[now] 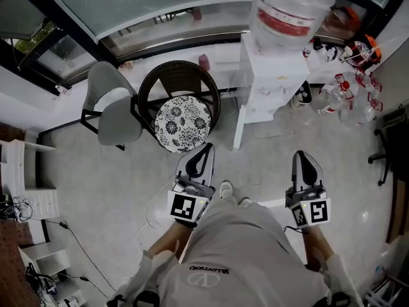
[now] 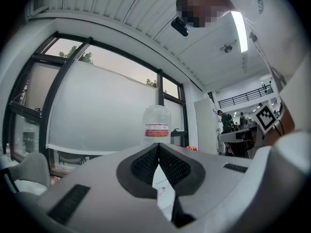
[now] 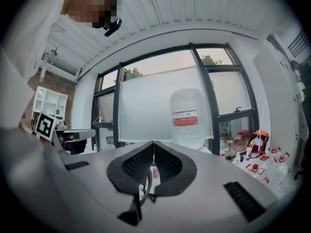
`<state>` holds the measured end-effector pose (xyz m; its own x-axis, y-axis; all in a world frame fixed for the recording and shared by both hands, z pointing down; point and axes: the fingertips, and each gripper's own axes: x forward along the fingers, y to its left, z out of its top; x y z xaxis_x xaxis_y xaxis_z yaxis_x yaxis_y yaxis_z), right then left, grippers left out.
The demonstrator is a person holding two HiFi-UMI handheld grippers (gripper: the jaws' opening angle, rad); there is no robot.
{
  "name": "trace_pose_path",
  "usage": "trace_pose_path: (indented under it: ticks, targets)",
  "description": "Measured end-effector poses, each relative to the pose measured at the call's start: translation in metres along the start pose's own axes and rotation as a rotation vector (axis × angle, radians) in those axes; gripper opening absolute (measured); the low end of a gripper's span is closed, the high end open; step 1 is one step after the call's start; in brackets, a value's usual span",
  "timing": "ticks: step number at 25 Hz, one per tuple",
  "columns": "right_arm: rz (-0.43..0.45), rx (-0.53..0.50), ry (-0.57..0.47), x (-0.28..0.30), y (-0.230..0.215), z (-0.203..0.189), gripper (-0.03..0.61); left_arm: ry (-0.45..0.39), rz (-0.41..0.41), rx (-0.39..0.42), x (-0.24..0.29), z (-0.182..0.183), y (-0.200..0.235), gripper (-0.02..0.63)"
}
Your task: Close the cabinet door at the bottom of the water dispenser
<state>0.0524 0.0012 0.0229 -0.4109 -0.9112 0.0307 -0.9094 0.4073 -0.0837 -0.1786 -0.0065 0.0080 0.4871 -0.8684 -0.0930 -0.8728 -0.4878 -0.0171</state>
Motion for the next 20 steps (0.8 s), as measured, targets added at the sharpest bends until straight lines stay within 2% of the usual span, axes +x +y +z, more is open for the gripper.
trace_pose_path:
  ticks: [5,9,20]
  targets:
    - [-0.025,0.005,-0.017,0.019,0.009,0.0,0.017,0.032,0.001,-0.032,0.006,-0.013,0.02,0.005]
    - [-0.001,-0.009,0.008,0.027,0.015,-0.006,0.017,0.035,-0.013,-0.028,0.013,-0.016,0.024,0.005]
    - [0.048,-0.078,0.027,0.057,0.001,-0.032,0.017,0.089,0.007,-0.034,0.039,-0.055,0.003,0.005]
